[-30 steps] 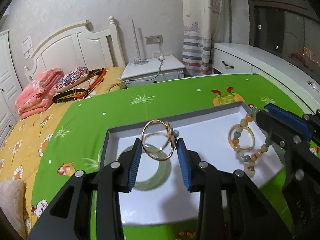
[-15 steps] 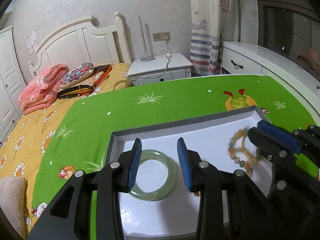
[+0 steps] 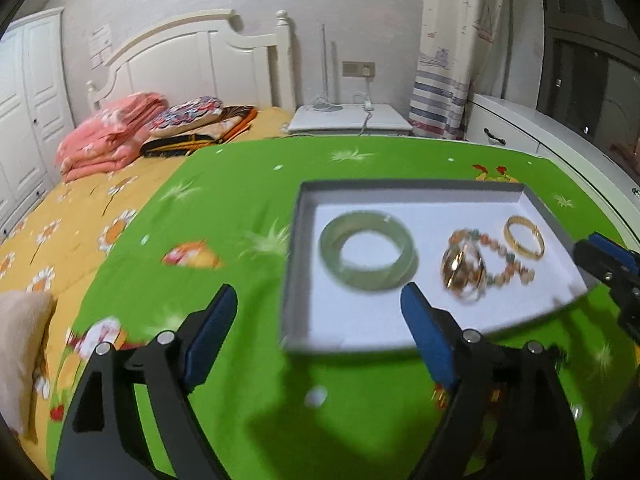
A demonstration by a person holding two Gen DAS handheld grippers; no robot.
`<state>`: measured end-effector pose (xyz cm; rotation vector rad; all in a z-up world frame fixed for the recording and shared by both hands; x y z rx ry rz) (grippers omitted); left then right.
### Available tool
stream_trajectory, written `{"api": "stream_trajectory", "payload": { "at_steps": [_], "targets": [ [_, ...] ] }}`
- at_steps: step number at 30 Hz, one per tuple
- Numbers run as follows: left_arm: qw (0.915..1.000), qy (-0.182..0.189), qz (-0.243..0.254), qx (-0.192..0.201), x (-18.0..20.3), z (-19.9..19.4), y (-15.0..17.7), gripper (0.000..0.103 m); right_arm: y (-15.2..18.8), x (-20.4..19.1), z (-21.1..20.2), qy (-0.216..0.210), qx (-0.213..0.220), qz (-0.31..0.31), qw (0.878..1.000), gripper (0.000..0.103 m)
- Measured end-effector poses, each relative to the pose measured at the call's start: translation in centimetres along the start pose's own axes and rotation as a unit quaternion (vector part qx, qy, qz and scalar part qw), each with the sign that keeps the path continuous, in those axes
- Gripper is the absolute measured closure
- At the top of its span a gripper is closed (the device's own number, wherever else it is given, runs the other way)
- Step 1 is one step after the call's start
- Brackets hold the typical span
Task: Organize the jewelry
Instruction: 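Withdraw both tools from the tray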
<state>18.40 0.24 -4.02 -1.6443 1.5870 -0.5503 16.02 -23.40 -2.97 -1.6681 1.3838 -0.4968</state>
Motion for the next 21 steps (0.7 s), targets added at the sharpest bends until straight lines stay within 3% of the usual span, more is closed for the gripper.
{"api": "stream_trajectory", "payload": {
  "at_steps": [6,11,16,21],
  "targets": [
    [0.9998,-0.011,0.007,0.012,-2.0,-2.5,3.4,0.019,2.8,-1.2,-2.4,0.001,0.002,-0.009,1.000,0.072],
    [0.9983,-0.026,0.026,0.045,-2.1,-4.6,5.8,0.014,4.9,-1.8,-3.5,-0.009,-0.001,-0.005,1.000,0.071],
    [0.9965,0.000,0.020,0.081,-2.3,-5.9,6.1,0.008,5.6,-1.3,-4.2,-0.009,0.011,0.010,1.000,0.070],
    [0.9977,0.019,0.008,0.064,-2.4,-5.3,5.7,0.008,6.1,-2.0,-3.9,-0.019,0.011,-0.013,1.000,0.070]
  ]
}}
Point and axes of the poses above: each gripper's, at about its wrist camera, not at the fingertips, and z roughly the way its jaws point, x to its right, y to its underside, the point moved 2 cm from there along z, roughly the way its jaws point, and after that the axes turned 14 degrees about -y, right-handed, at the moved point
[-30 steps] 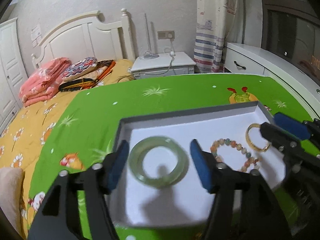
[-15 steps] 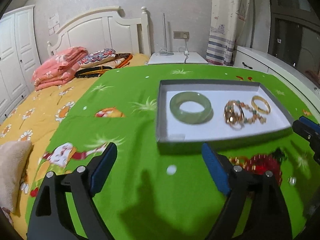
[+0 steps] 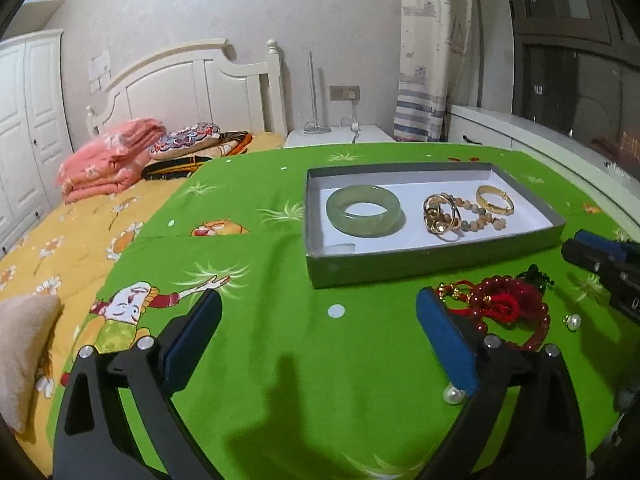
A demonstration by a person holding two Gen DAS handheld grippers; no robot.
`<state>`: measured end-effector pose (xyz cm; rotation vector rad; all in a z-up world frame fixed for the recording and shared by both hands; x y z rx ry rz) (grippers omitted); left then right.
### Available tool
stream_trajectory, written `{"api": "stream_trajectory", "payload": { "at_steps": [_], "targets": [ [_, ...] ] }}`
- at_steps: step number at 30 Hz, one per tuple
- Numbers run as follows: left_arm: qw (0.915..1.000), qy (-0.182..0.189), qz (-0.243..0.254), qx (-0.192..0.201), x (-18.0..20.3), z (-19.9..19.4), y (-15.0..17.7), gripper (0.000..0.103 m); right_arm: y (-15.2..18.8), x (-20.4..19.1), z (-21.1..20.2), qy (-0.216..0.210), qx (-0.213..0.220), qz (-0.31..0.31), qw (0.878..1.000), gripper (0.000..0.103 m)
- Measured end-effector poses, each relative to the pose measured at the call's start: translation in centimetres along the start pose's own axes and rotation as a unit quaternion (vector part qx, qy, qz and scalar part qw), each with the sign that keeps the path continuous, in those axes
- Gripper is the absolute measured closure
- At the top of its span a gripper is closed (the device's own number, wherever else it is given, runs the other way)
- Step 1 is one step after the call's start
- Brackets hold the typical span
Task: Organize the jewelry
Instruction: 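Withdraw both tools from the tray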
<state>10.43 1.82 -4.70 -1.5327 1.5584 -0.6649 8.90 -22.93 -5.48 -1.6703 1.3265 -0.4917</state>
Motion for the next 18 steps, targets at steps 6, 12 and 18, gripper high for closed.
{"api": "stream_trajectory", "payload": {
  "at_steps": [6,12,18],
  "targets": [
    [0.9996,0.014,-0.015,-0.018,-0.5,0.7,-0.2,0.008,0.0,-0.7,0.1,-0.008,-0.016,-0.018,1.000,0.070],
    [0.9986,0.022,-0.032,-0.037,-1.0,1.4,-0.1,0.008,1.0,-3.6,-0.1,-0.056,-0.040,-0.071,0.995,0.071],
    [0.9987,0.021,-0.033,-0.031,-1.0,1.3,0.0,0.008,2.4,-6.9,1.0,-0.090,-0.086,-0.132,0.983,0.075]
  ]
}}
Point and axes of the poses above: each gripper's, at about its wrist camera, not at the fingertips, and z roughly the way its jaws point, x to its right, y to its underside, the point moved 2 cm from there along z, roughly the way its jaws point, and after that the axes turned 14 degrees about -y, right-handed, at the moved point
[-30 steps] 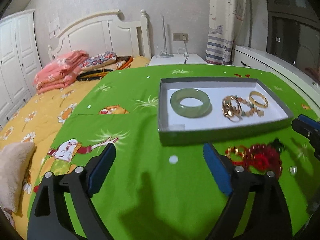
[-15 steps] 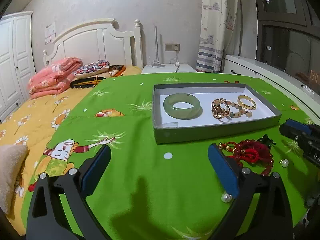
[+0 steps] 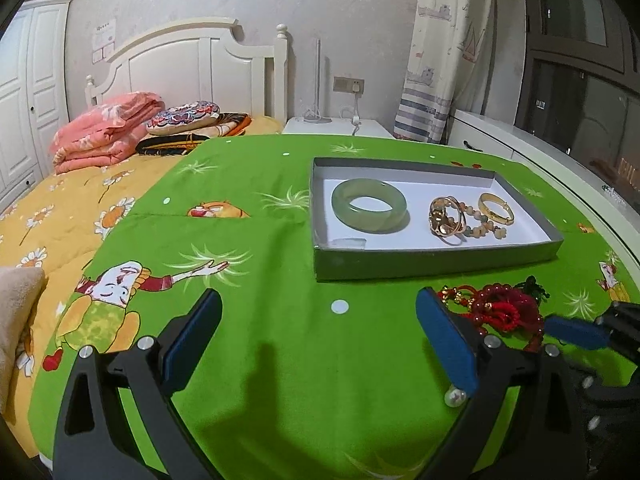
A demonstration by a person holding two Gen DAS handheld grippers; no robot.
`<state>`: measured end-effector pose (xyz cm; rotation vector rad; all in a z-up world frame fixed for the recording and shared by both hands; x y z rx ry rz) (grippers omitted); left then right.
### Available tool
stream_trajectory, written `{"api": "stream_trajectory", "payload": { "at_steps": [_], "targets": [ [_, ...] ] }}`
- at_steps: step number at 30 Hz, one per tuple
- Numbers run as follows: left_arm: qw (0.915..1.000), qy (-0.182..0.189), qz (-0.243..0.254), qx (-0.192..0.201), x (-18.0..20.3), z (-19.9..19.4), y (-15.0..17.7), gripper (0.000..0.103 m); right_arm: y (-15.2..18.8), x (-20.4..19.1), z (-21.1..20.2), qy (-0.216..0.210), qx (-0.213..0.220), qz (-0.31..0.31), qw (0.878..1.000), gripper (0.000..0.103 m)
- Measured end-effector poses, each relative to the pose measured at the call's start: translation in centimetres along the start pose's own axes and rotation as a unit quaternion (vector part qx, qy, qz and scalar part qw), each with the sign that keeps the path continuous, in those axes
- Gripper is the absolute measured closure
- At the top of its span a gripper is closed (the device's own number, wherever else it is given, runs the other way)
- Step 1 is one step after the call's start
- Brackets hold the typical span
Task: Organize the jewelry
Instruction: 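Withdraw both tools from the tray, then grasp the dark red bead bracelet with the right tool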
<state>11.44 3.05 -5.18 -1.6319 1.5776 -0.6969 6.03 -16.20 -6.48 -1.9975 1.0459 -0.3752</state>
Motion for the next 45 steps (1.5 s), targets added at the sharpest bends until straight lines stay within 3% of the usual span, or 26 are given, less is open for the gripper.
{"api": "stream_trajectory", "payload": {
  "at_steps": [5,14,18,20,22,30,38,45],
  "targets": [
    [1.0000,0.005,-0.002,0.002,0.1,-0.1,0.0,0.008,-0.4,-1.1,1.9,-0.012,-0.044,-0.020,0.999,0.081],
    [0.9999,0.011,-0.003,0.005,0.0,-0.3,0.2,0.008,-1.0,-1.7,4.1,-0.006,-0.097,-0.042,0.994,0.081],
    [0.9999,0.014,-0.004,0.002,0.0,-0.4,0.2,0.008,-1.0,-1.4,4.3,-0.020,-0.103,-0.043,0.994,0.082],
    [0.9999,0.014,-0.004,0.001,0.0,-0.4,0.1,0.008,-0.8,-1.5,4.2,-0.018,-0.098,-0.048,0.994,0.091],
    [0.9999,0.014,-0.003,0.000,0.0,-0.4,0.1,0.008,-0.7,-1.7,4.0,-0.003,-0.094,-0.057,0.994,0.091],
    [0.9999,0.014,-0.003,-0.001,0.0,-0.3,0.1,0.008,-1.9,-1.0,1.2,0.005,-0.012,-0.030,0.999,0.092],
    [0.9998,0.007,0.017,0.005,0.7,-0.3,0.4,0.008,-3.6,0.1,-3.5,0.050,0.077,-0.007,0.996,0.092],
    [0.9996,0.002,0.028,0.007,1.1,-0.4,0.4,0.008,-3.4,1.0,-6.1,0.059,0.115,0.013,0.992,0.092]
  ]
}}
Point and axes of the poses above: each gripper's, at about its wrist camera, not at the fingertips, and z roughly the way its jaws point, x to its right, y to its underside, the point moved 2 cm from there along z, roughly the way its jaws point, and after that the axes turned 14 degrees about -y, right-handed, at the moved point
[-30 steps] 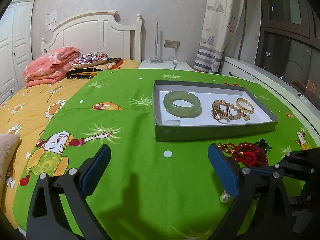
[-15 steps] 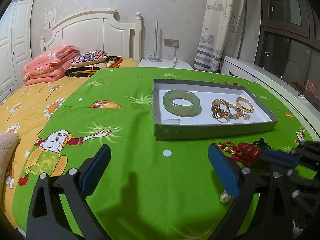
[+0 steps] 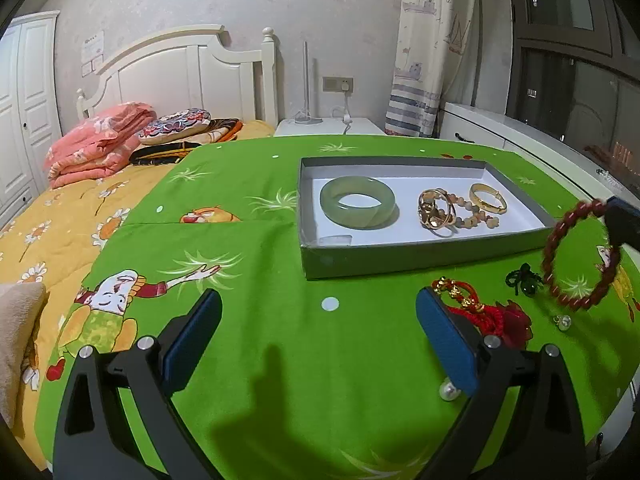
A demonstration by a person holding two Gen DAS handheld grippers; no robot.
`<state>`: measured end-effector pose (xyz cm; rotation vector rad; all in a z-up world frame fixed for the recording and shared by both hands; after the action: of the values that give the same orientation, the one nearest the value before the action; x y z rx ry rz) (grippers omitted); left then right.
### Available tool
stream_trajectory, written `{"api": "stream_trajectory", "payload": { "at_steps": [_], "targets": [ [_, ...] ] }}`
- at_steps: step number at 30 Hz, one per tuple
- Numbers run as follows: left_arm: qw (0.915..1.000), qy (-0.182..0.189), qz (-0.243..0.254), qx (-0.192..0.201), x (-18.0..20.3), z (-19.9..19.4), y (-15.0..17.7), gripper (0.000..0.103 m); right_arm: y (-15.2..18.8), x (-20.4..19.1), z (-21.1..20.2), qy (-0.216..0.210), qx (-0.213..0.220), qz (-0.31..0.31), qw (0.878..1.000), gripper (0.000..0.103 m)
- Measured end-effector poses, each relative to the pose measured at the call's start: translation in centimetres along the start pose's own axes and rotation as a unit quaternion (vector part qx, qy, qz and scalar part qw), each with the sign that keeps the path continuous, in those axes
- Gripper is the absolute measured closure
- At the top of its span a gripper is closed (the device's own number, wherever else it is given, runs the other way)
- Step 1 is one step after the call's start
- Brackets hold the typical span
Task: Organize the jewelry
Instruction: 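Grasp the dark red bead bracelet with the right tool, then lift the red bead bracelet with the right tool while the left tool grasps the red flower keychain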
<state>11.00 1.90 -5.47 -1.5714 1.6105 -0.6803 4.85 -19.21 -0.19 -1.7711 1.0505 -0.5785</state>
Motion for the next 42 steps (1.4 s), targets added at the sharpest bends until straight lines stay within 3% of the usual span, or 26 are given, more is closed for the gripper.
{"api": "stream_trajectory", "payload": {
  "at_steps": [6,10,14,21,31,40,41,42],
  "targets": [
    [0.9989,0.000,0.034,0.032,1.7,-1.8,0.1,0.009,0.3,0.4,-1.4,0.005,0.013,0.003,1.000,0.092],
    [0.9966,0.038,0.061,0.039,4.4,-4.1,1.4,0.012,0.8,1.2,-1.8,0.006,0.018,0.015,1.000,0.092],
    [0.9913,0.093,0.093,0.003,8.0,-4.9,3.0,0.035,1.1,1.3,-1.9,0.009,0.020,0.016,1.000,0.092],
    [0.9845,0.134,0.110,-0.026,10.8,-4.5,3.9,0.042,1.2,1.8,-2.7,0.012,0.033,0.021,0.999,0.092],
    [0.9847,0.122,0.109,-0.059,11.9,-2.0,3.3,0.051,2.2,2.7,-2.9,0.008,0.037,0.035,0.999,0.092],
    [0.9862,0.101,0.104,-0.081,13.1,-0.5,1.7,0.051,2.6,3.1,-2.9,0.004,0.037,0.038,0.999,0.092],
    [0.9859,0.101,0.108,-0.078,13.3,-0.6,1.7,0.062,2.5,3.0,-2.8,0.004,0.037,0.038,0.999,0.092],
    [0.9855,0.101,0.113,-0.076,13.4,-0.7,1.7,0.063,2.6,3.0,-2.8,0.004,0.036,0.038,0.999,0.092]
  ]
}}
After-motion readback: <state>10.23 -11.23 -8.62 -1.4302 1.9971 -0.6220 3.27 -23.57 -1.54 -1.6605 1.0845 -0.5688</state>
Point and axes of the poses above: each gripper's, at about its wrist camera, not at the fingertips, and z roughly the way its jaws point, x to its right, y to its underside, the point moved 2 cm from there along z, roughly the way its jaws point, and after that the axes turned 14 degrees about -y, right-handed, at the moved point
